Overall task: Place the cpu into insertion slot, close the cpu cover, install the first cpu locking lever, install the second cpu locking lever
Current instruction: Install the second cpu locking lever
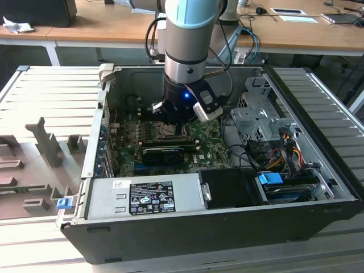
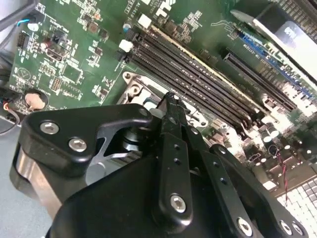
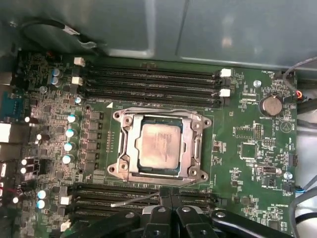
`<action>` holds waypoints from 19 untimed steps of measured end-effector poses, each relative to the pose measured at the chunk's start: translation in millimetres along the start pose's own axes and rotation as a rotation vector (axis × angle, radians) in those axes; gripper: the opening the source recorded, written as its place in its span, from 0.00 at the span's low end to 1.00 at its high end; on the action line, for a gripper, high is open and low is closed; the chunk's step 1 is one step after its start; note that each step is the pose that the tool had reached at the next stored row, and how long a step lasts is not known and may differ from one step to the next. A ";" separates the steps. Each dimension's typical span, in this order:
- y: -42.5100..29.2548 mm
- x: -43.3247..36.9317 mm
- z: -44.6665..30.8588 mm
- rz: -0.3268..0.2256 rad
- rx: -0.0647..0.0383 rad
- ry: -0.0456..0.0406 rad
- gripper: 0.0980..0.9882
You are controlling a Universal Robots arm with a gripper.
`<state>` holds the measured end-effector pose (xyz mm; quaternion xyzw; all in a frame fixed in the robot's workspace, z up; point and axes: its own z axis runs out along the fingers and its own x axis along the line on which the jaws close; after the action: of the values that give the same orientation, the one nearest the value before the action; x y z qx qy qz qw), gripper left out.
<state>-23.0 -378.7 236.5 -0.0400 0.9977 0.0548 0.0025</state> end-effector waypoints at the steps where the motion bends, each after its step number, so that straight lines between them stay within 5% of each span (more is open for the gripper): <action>1: -0.7 0.5 0.9 0.000 -0.005 -0.0004 0.01; 2: -0.8 1.2 1.2 0.000 -0.012 -0.0010 0.01; 4: -2.6 9.0 1.8 0.000 -0.046 -0.0037 0.01; 11: -6.8 27.8 1.9 0.000 -0.052 -0.0041 0.01; 19: -13.1 34.7 1.6 0.001 -0.063 -0.0051 0.01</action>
<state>-56.5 -394.3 233.1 -0.0393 0.9955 0.0860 0.0038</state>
